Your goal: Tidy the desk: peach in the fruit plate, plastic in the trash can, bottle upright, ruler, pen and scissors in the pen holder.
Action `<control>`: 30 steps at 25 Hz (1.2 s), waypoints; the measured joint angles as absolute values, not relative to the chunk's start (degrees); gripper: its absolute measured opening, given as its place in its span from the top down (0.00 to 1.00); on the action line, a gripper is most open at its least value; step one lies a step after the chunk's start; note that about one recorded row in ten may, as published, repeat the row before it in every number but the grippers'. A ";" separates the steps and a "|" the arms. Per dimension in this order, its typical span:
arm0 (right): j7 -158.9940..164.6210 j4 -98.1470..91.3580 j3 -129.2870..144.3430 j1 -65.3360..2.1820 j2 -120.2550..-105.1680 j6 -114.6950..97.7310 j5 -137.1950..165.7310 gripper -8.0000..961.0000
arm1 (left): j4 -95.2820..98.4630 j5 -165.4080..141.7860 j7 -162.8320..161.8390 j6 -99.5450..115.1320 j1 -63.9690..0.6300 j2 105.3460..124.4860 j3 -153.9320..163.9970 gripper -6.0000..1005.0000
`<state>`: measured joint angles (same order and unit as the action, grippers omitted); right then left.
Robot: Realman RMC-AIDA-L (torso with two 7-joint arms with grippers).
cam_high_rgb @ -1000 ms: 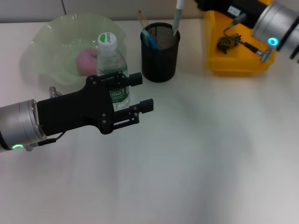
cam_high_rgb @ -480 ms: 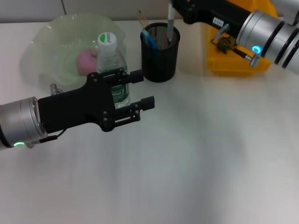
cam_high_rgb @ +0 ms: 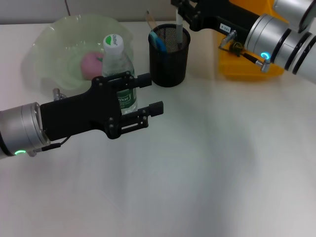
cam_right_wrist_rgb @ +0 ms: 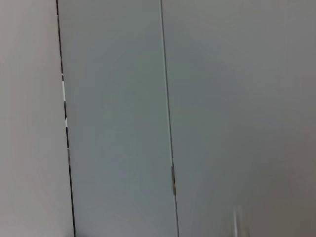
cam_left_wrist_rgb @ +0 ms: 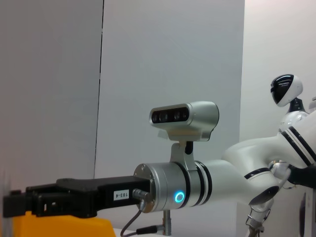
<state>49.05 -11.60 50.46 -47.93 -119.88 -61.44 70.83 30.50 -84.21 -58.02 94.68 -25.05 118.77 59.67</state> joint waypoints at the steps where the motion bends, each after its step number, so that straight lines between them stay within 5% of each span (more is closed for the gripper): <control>1: 49.07 -11.30 50.45 -48.11 -119.89 -61.26 70.83 0.72 | 30.50 -84.20 -58.01 94.71 -25.05 118.79 59.67 0.37; 10: 49.12 -10.75 50.12 -47.80 -119.88 -61.48 70.61 0.55 | 30.50 -84.19 -58.00 95.07 -25.05 118.83 59.86 0.37; 23: 61.04 -19.67 53.10 -36.63 -119.34 -75.09 67.59 0.53 | 30.50 -84.19 -58.01 96.32 -24.81 118.82 60.05 0.37; 30: 67.23 -30.72 61.34 -25.31 -119.35 -82.40 67.84 0.27 | 30.50 -84.14 -58.01 97.61 -24.60 118.82 60.18 0.37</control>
